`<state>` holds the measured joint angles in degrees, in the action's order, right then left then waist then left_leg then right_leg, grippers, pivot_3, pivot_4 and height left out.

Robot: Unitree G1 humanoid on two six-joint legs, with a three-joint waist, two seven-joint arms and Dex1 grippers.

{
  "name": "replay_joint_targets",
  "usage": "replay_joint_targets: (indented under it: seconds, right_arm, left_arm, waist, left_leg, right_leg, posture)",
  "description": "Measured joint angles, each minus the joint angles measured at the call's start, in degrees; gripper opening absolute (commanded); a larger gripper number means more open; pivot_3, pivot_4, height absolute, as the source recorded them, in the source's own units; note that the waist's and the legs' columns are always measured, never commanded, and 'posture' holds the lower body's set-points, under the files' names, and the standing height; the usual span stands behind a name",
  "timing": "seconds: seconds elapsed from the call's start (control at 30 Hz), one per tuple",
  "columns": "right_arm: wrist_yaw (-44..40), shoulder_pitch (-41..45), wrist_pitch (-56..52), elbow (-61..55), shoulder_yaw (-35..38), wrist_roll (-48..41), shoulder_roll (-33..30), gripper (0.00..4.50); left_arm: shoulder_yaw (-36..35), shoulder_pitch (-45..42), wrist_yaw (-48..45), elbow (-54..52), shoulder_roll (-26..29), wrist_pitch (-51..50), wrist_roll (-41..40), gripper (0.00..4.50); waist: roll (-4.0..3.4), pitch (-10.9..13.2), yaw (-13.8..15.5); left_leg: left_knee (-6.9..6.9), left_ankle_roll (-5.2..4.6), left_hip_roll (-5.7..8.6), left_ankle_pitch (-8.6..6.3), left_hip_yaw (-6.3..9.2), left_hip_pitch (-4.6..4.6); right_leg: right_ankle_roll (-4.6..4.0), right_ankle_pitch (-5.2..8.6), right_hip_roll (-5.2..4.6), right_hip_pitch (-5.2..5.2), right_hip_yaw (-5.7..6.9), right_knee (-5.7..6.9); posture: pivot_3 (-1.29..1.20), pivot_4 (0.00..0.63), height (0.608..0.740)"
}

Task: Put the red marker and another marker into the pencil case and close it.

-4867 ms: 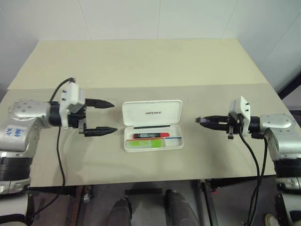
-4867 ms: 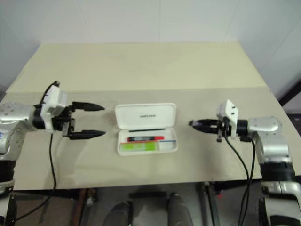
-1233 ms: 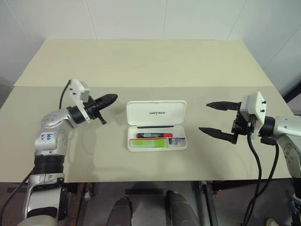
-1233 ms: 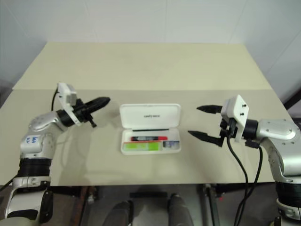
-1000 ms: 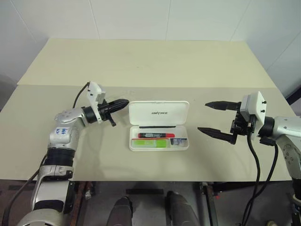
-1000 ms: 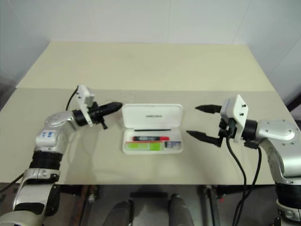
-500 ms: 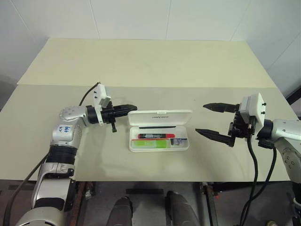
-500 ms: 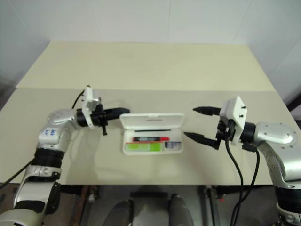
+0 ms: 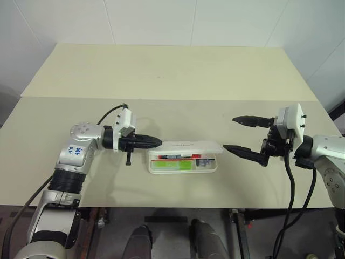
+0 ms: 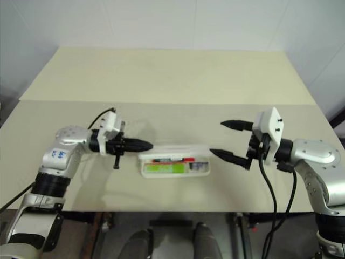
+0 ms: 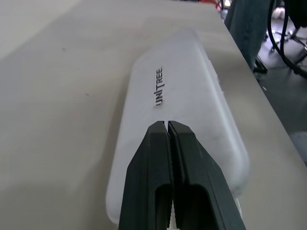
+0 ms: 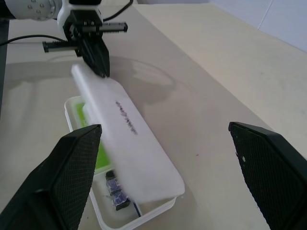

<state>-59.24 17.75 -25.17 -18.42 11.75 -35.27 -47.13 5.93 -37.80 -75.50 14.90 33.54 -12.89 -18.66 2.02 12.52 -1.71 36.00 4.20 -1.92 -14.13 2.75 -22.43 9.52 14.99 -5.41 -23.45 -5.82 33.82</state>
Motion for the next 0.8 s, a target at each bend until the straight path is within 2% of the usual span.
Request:
replay_joint_targets:
  seconds: [0.33, 0.8]
  right_arm:
    - [0.06, 4.01, 0.18, 0.33, -1.68, 0.03, 0.75, 4.5]
    - [1.94, 5.29, 0.45, 0.3, -3.84, 1.11, 4.66, 4.5]
  left_arm:
    - [5.95, 0.9, -2.66, 0.61, -0.81, 0.87, 3.01, 0.02]
    - [8.48, -0.39, -1.16, -0.15, -3.14, 0.75, 5.67, 0.02]
  waist:
    - [0.0, 0.0, -0.02]
    - [-0.01, -0.01, 0.06]
  left_leg:
    - [0.0, 0.0, 0.0, 0.0, 0.0, 0.0]
    - [0.05, -0.02, 0.0, 0.01, 0.0, 0.03]
  right_leg:
    - [-0.11, 0.06, 0.0, 0.0, 0.0, 0.0]
    - [-0.19, 0.1, -0.01, 0.05, 0.0, 0.02]
  posture:
    - [0.0, 0.15, 0.74]
    - [0.0, 0.15, 0.74]
